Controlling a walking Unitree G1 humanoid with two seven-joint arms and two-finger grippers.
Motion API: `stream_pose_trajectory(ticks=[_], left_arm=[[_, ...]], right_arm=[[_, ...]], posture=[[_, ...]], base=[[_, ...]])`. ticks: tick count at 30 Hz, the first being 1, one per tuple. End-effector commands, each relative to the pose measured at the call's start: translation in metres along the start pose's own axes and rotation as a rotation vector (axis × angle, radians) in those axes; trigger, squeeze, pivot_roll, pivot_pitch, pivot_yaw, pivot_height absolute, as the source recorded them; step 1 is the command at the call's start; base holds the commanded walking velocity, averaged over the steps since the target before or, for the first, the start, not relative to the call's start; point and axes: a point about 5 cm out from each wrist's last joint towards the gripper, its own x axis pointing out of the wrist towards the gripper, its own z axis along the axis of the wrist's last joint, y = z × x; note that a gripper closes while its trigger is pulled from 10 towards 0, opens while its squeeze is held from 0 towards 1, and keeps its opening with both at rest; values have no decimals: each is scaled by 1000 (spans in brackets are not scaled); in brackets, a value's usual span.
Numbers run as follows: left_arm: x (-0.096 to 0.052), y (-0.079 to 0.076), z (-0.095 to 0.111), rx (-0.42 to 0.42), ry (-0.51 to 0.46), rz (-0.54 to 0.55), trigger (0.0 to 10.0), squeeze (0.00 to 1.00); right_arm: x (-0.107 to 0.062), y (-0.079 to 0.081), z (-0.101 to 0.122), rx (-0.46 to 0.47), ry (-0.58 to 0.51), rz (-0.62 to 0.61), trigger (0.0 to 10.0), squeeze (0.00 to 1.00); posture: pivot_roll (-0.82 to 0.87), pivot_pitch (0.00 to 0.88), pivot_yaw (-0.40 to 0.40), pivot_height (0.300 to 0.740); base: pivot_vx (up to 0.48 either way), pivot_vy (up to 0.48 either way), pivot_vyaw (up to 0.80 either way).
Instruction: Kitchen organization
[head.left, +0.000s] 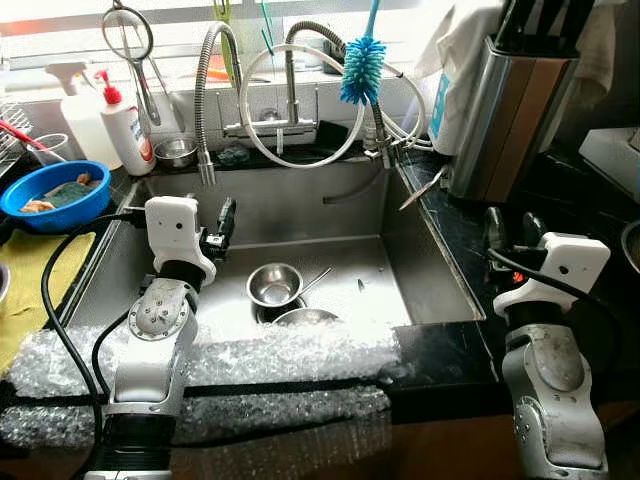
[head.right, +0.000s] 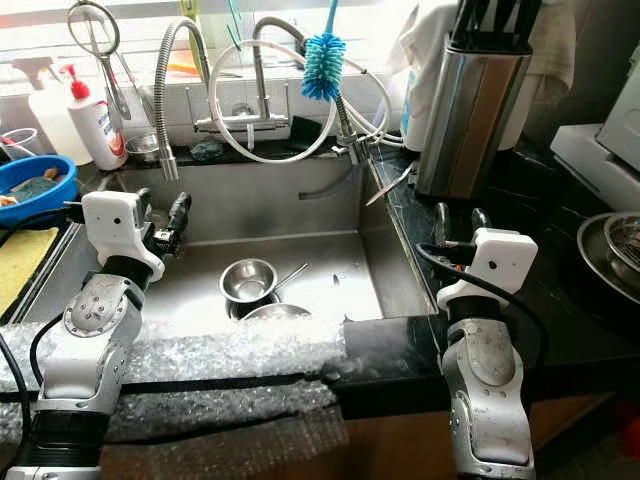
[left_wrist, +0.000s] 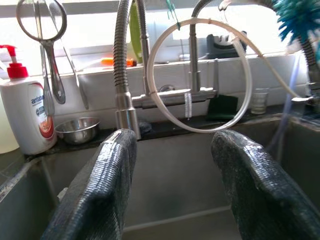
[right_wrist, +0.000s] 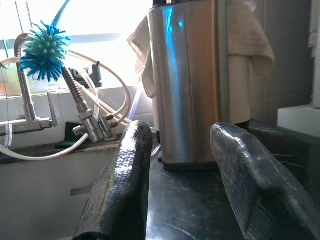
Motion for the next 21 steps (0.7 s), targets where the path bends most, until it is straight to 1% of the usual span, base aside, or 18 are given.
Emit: stream_pose_trajectory(ticks=[1,4,10,21], left_arm=[[0,1,0,11,9,-5,10000,0],[0,1,-1,19,15,-7,10000,0],[-1,1,-2,31,21,-9,10000,0],[-1,1,-3,40,25,-9,10000,0]], right_arm=[[1,1,6,-8,-23,11,10000,0],[2,-1,6,12,-16,-7,10000,0],[3,-1,7,-3,-15,-3,10000,0],[3,0,7,-10,-7,6,10000,0]], posture=[[-205,0,28,740],[-207,0,29,740],[-207,0,28,740],[-206,0,28,740]], base=[[0,0,0],[0,0,0],[0,0,0],[0,-276,0]])
